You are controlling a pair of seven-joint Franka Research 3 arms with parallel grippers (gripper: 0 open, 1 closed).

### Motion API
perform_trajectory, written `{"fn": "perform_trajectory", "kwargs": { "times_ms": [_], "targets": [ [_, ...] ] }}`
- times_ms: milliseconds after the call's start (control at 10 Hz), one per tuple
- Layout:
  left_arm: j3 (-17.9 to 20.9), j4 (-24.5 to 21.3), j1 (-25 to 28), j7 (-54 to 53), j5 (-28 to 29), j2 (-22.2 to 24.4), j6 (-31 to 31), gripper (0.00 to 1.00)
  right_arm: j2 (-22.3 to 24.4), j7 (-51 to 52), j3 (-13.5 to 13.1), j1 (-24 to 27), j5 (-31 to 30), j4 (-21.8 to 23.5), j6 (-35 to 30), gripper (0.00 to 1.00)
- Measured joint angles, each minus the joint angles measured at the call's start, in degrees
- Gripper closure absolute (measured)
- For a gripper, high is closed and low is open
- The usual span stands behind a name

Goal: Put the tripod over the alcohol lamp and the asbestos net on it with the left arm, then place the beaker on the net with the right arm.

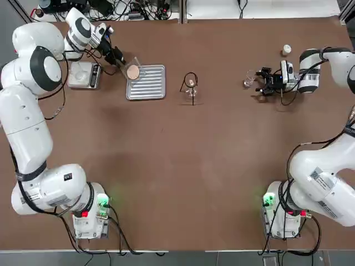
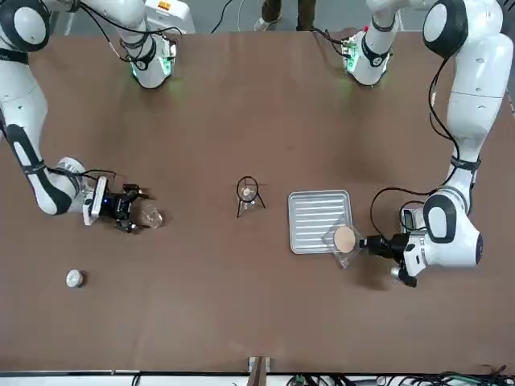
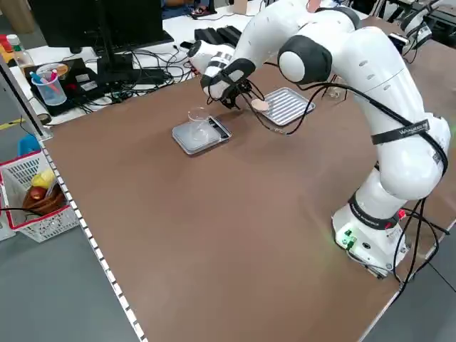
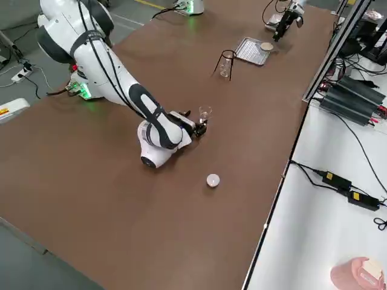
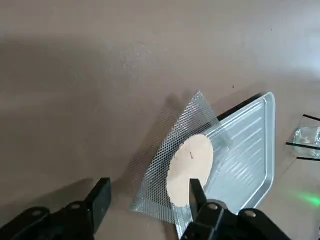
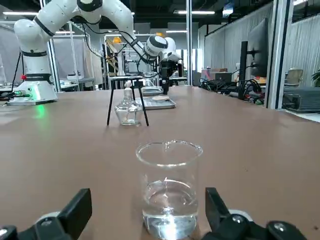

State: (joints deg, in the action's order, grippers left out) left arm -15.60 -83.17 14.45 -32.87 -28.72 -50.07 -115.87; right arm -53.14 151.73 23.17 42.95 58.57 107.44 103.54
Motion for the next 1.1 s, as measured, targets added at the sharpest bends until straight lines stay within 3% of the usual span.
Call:
{"fn": "perform_trajectory", "kwargs": {
  "times_ms": [700,800,1100],
  "targets": [
    [0.0,-0.2,-1.2,-0.1,0.0,-1.1,0.2,0.36,0.1,2.0,0.0,-2.1,0.1,0.0,0.0,0.0],
    [0.0,-0.1,-1.1,-0.1,0.0,-1.1,0.2,0.45,0.1,2.0,0.0,-2.3,0.1,0.0,0.0,0.0],
    [0.0,-0.1,-1.0,-0.2,0.0,-1.1,0.3,0.62,0.1,2.1,0.0,-2.3,0.3,-0.1,0.0,0.0]
  ]
}}
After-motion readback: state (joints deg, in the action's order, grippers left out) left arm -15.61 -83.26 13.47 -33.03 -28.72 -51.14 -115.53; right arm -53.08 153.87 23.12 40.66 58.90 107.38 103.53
